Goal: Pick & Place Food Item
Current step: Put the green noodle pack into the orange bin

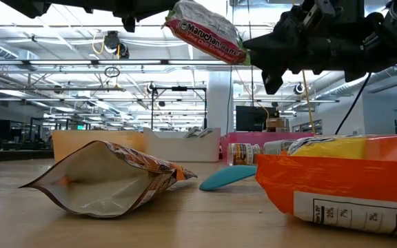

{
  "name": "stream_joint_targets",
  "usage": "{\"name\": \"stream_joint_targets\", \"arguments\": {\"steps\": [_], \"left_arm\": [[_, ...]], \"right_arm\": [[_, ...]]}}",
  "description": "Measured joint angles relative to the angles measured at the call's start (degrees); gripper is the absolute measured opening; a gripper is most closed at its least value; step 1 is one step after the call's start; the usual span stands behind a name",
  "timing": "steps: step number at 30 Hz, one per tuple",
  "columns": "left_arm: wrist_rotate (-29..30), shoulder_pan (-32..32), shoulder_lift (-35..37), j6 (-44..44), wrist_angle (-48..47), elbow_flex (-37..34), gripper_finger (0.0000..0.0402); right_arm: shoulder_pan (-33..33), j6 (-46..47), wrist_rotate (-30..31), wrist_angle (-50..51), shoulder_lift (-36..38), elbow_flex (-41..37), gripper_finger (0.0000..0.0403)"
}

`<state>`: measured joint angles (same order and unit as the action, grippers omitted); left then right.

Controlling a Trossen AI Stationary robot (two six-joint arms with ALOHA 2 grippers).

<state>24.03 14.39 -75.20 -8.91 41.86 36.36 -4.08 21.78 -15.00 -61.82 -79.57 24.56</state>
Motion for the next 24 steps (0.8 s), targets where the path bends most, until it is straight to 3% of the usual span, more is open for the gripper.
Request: {"name": "stream_joint_targets", "arguments": {"steps": [6,15,24], "left_arm": [[0.0,0.0,0.0,0.0,0.4,0.0,0.0],[-0.2,-0.2,0.0,1.6,0.3,0.0,0.0006],[0.5,-1.3,0.0,0.6,-0.1,0.0,0.0072]], "right_arm": [[0.0,-0.3,0.0,0.0,0.0,0.0,0.0007],[-0.1,-1.8,0.1,0.8,0.0,0.0,0.0001],[-0.8,-1.7,-0.1,2.6,0.0,0.0,0.0]]}}
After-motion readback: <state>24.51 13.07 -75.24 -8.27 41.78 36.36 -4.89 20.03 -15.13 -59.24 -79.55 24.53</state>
